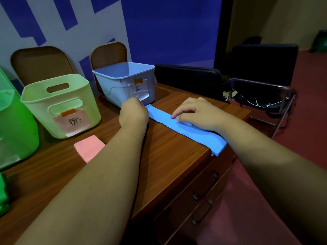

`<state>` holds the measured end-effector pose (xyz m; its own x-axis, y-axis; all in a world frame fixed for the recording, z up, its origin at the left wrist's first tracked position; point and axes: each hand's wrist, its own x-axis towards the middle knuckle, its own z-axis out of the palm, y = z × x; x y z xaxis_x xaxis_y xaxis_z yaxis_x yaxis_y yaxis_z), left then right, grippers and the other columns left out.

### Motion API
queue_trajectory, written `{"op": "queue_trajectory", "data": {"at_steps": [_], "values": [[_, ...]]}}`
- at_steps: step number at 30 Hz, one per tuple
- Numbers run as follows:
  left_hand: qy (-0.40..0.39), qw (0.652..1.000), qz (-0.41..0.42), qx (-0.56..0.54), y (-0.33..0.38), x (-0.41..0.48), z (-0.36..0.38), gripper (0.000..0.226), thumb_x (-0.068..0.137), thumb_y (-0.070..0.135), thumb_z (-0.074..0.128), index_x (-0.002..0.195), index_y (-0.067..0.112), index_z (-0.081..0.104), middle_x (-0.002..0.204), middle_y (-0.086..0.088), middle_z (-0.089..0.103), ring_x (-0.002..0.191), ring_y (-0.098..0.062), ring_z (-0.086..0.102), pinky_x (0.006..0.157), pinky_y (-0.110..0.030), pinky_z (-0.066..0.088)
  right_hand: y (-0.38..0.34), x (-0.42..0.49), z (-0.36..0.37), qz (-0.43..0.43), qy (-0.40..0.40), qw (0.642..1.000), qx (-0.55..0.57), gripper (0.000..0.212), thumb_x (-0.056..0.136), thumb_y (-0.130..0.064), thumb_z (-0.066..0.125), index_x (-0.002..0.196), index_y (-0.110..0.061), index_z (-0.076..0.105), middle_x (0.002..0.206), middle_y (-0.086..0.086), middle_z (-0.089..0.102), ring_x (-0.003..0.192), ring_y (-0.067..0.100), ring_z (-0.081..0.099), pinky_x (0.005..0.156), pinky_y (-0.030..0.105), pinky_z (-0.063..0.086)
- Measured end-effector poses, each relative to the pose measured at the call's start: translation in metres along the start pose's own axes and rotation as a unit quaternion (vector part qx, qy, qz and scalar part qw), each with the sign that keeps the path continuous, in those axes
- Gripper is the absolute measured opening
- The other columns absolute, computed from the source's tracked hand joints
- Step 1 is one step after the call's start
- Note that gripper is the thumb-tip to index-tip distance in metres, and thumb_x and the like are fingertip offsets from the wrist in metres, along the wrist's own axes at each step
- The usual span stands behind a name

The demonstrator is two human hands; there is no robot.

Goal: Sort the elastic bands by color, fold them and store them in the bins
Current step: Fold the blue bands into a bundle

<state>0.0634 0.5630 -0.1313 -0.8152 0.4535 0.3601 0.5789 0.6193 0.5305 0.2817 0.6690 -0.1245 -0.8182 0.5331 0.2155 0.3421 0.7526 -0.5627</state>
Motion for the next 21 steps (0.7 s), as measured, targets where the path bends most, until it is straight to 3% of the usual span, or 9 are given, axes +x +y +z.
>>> {"op": "queue_trajectory", "data": {"at_steps": [5,10,15,21], "values": [[-0.004,1.000,0.008,0.009,-0.001,0.003,0.002,0.019,0.097,0.013,0.059,0.106,0.016,0.076,0.105,-0.009,0.070,0.095,-0.031,0.065,0.073,-0.039,0.053,0.000,0.000,0.001,0.002,0.002,1.000,0.005,0.018,0.097,-0.053,0.061,0.106,-0.061,0.075,0.127,-0.027,0.057,0.133,0.012,0.041,0.115,0.050,0.041],[-0.030,0.999,0.019,0.030,-0.002,0.004,0.003,0.020,0.099,0.016,0.062,0.114,0.014,0.075,0.113,-0.010,0.070,0.097,-0.030,0.064,0.072,-0.036,0.046,0.000,0.000,0.000,-0.001,0.000,1.000,0.007,0.017,0.096,-0.053,0.064,0.106,-0.059,0.076,0.128,-0.026,0.058,0.133,0.012,0.041,0.115,0.050,0.041],[-0.047,0.995,0.028,0.083,0.003,-0.004,0.006,0.026,0.105,0.021,0.059,0.121,0.002,0.068,0.142,-0.019,0.049,0.094,-0.030,0.058,0.076,-0.038,0.044,-0.002,-0.001,-0.001,0.002,-0.006,1.000,-0.009,0.016,0.094,-0.053,0.070,0.108,-0.059,0.075,0.131,-0.025,0.056,0.133,0.013,0.041,0.114,0.047,0.042],[-0.024,0.998,0.037,0.044,0.007,-0.010,-0.006,0.020,0.098,0.015,0.057,0.116,0.015,0.065,0.112,-0.011,0.063,0.091,-0.029,0.059,0.070,-0.040,0.049,-0.002,-0.001,-0.001,0.000,-0.004,1.000,-0.024,0.016,0.096,-0.054,0.068,0.109,-0.059,0.074,0.133,-0.024,0.055,0.133,0.013,0.040,0.112,0.043,0.042]]}}
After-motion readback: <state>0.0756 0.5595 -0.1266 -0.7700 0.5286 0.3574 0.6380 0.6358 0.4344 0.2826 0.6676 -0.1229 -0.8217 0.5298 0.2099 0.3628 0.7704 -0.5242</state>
